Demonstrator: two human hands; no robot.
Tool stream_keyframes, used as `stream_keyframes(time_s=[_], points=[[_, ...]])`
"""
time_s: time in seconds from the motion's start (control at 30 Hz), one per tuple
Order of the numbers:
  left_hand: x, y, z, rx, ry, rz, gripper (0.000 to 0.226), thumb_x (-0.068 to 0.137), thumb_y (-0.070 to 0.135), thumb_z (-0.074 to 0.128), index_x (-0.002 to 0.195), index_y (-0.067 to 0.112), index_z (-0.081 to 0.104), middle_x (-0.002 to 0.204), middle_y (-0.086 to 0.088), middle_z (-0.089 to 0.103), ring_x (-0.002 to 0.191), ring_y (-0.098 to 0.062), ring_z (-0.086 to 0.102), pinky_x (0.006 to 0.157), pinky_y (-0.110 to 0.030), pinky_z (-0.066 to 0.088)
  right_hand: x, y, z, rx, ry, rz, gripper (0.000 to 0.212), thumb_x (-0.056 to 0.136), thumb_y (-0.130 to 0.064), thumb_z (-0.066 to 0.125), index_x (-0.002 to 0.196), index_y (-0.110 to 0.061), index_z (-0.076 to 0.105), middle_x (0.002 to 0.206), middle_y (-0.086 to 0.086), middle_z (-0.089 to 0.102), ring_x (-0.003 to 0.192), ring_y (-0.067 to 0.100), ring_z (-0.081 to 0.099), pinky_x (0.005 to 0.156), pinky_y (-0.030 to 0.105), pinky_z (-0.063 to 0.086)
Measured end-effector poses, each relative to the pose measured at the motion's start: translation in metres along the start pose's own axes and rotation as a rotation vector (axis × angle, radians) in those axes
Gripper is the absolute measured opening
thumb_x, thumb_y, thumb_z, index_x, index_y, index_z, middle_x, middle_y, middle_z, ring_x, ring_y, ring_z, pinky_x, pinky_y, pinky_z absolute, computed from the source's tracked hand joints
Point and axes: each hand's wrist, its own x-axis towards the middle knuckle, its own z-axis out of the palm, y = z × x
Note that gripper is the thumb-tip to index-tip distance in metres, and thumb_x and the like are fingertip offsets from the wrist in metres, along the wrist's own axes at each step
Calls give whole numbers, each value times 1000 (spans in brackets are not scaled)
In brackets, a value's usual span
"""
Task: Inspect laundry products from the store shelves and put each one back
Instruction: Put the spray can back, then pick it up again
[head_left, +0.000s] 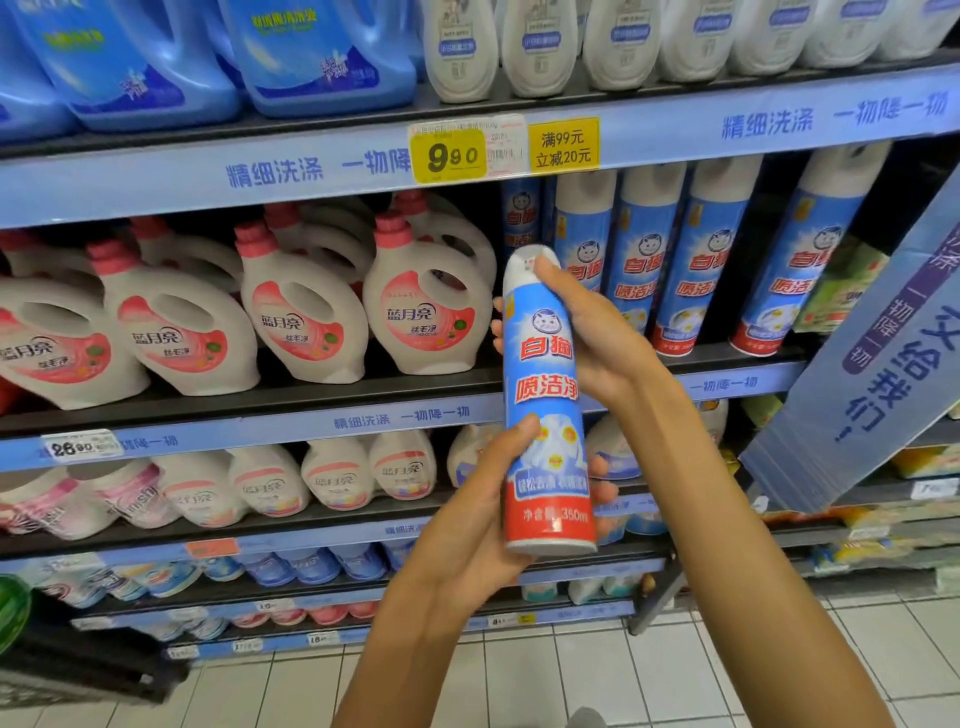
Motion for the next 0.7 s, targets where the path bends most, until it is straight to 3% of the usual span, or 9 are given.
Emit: stream_keyframes(time_s=[0.07, 0.17, 0.3, 0.4, 0.5, 0.6, 0.7], points=[[5, -3, -5, 123, 111, 70, 46, 71, 38, 67, 106, 8, 64, 88, -15, 72, 73, -23, 72, 56, -34, 59, -3, -3, 2, -55, -20, -104, 33, 93, -34, 55, 101, -2, 61, 79, 10, 71, 70, 20, 70, 66, 33, 60], [8, -7, -13, 278, 185, 184, 45, 66, 40, 72, 103, 15, 65, 86, -8, 75, 72, -16, 72, 57, -30, 58, -12, -4, 4, -152, -42, -191, 37, 91, -32, 57, 112, -2, 57, 87, 7, 73, 78, 19, 71, 72, 34, 59], [15, -14, -30, 480, 187, 287, 29, 77, 38, 69, 104, 28, 68, 101, -5, 74, 89, -16, 71, 71, -24, 56, -27, 0, 0, -340, -126, -263, 45, 83, -17, 68, 122, -7, 47, 94, 6, 70, 85, 23, 71, 69, 32, 57], [21, -15, -35, 640, 207, 345, 36, 77, 42, 72, 111, 36, 62, 112, 8, 71, 105, -10, 66, 81, -19, 53, -39, -3, -3, -401, -112, -353, 50, 78, -11, 67, 124, -6, 50, 100, 6, 70, 91, 22, 69, 75, 31, 56], [30, -11, -39, 839, 228, 389, 41, 82, 25, 74, 113, 42, 53, 103, 21, 70, 95, 3, 65, 74, -13, 53, -51, -2, -3, -538, -125, -409, 51, 74, -9, 70, 121, -3, 53, 102, 8, 70, 98, 25, 67, 81, 36, 55], [44, -7, -42, 944, 267, 437, 52, 81, 8, 74, 121, 30, 49, 108, 19, 64, 93, 12, 62, 70, -7, 49, -63, 1, -2, -661, -174, -465, 61, 71, -6, 74, 127, -7, 51, 113, 10, 65, 107, 27, 62, 91, 41, 54], [52, -4, -41, 949, 300, 533, 49, 85, -6, 65, 124, 18, 47, 105, 2, 60, 85, 12, 60, 69, -4, 47, -73, 1, -2, -794, -241, -565, 62, 69, 4, 78, 123, -7, 51, 115, 11, 62, 110, 28, 59, 92, 44, 51]])
